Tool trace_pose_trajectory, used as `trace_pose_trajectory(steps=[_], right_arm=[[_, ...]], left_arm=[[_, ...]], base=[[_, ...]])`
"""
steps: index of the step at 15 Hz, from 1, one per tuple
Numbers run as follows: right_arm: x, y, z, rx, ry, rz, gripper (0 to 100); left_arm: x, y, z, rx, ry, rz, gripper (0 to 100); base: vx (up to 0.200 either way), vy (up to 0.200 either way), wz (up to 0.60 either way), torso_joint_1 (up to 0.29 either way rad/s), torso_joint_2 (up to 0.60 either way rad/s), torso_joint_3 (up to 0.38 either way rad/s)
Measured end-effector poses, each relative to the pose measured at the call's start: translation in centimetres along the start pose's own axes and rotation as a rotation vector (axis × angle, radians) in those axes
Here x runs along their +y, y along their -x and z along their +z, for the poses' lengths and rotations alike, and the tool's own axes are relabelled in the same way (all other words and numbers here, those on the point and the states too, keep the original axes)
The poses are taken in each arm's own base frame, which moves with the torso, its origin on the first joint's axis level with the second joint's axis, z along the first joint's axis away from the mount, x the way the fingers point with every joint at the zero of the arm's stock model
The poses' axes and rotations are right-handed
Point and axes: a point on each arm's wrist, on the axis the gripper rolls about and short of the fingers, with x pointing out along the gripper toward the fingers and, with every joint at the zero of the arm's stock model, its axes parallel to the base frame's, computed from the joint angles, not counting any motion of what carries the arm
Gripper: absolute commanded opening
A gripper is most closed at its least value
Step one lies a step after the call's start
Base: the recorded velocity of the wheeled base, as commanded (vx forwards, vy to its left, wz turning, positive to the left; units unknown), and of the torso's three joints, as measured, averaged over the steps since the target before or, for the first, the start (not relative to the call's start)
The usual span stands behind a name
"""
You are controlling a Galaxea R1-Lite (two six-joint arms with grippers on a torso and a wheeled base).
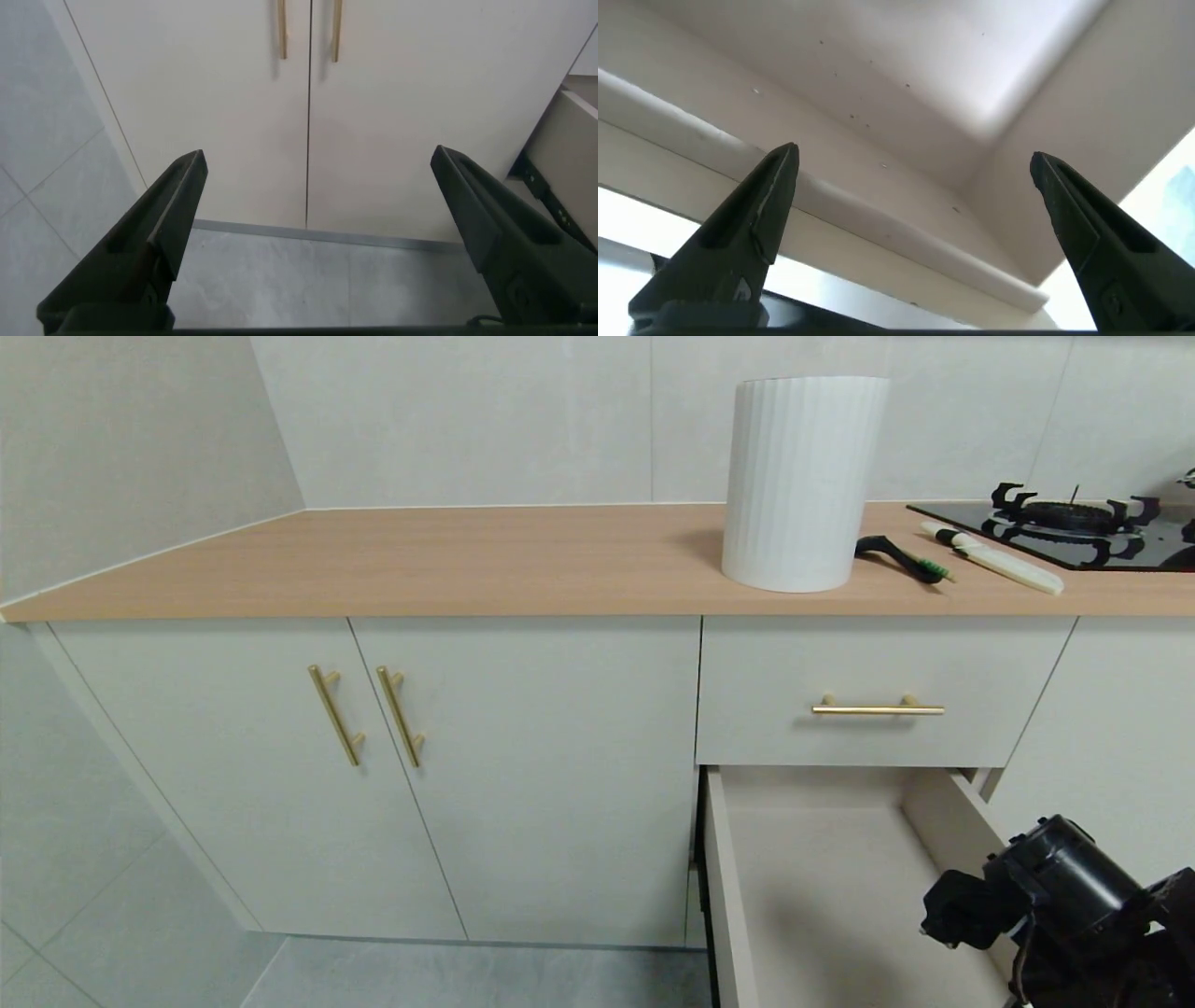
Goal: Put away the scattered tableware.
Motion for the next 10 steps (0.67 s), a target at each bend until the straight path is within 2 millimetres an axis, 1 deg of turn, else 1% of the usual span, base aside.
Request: trace_pose_trajectory(steps=[3, 5, 6, 8, 10], right_arm=[[0.8, 0.0, -0.9, 0.064, 0.07, 0.024, 100], [0.8, 0.1, -0.4, 0.035, 0.061, 0.019, 100], [0.7, 0.3, 0.1, 0.002, 0.028, 0.012, 100], [0.3, 0.9, 1.4, -0.091, -0.123, 0.003, 100], [-0.4, 2.5, 2.8, -0.194, -0.253, 0.016, 100]], left_arm=[[0.0, 0.0, 0.0, 0.0, 0.0, 0.0, 100], [0.0, 0.0, 0.0, 0.0, 0.0, 0.0, 100], [0.0, 0.0, 0.0, 0.0, 0.0, 0.0, 100], [0.0, 0.0, 0.0, 0.0, 0.0, 0.0, 100], [0.0, 0.0, 0.0, -0.001, 0.0, 0.0, 100]], base=[[0.0, 0.0, 0.0, 0.0, 0.0, 0.0], [0.0, 0.0, 0.0, 0.0, 0.0, 0.0], [0.0, 0.0, 0.0, 0.0, 0.0, 0.0], [0.0, 0.0, 0.0, 0.0, 0.0, 0.0], [0.0, 0.0, 0.0, 0.0, 0.0, 0.0]])
